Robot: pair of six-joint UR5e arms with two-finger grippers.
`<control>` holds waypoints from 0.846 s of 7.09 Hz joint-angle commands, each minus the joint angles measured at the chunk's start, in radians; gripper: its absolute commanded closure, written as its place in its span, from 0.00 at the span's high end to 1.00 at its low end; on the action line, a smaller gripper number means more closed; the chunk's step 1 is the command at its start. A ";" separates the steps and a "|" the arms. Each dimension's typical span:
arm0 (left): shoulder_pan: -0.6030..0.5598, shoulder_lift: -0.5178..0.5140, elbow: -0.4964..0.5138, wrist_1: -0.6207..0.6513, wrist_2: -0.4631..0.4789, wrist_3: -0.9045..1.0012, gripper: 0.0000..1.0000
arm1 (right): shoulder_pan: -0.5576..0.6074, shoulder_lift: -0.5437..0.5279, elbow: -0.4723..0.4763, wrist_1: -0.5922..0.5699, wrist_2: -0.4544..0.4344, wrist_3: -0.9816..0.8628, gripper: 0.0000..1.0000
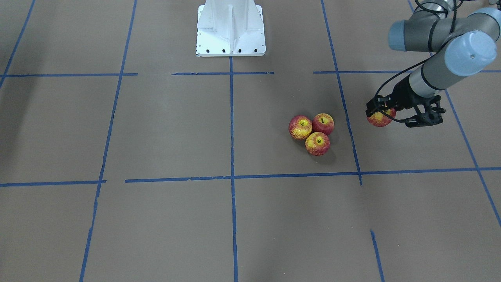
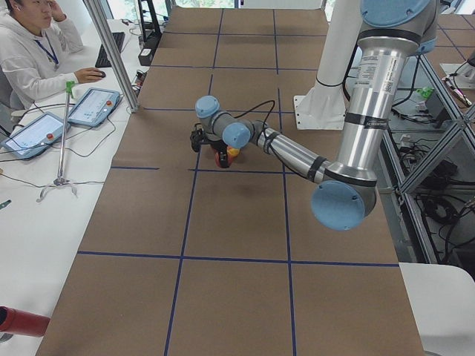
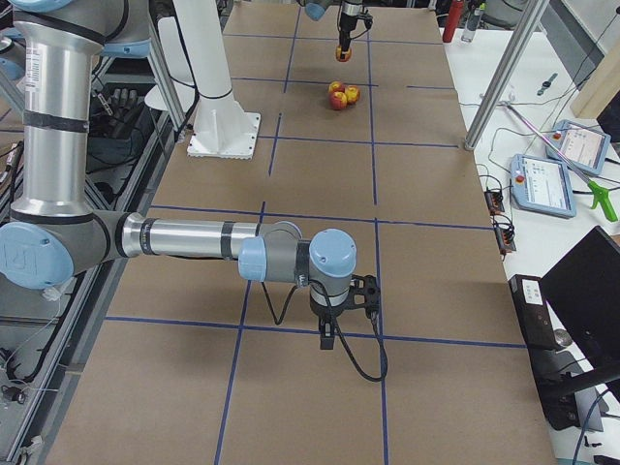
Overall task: Stack apples
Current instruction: 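Grasp the lone red-yellow apple with the left gripper, then carry the apple with the left gripper over the three-apple cluster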
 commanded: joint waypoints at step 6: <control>0.160 -0.196 0.068 0.042 0.107 -0.167 0.00 | 0.000 0.000 0.000 0.000 0.000 0.000 1.00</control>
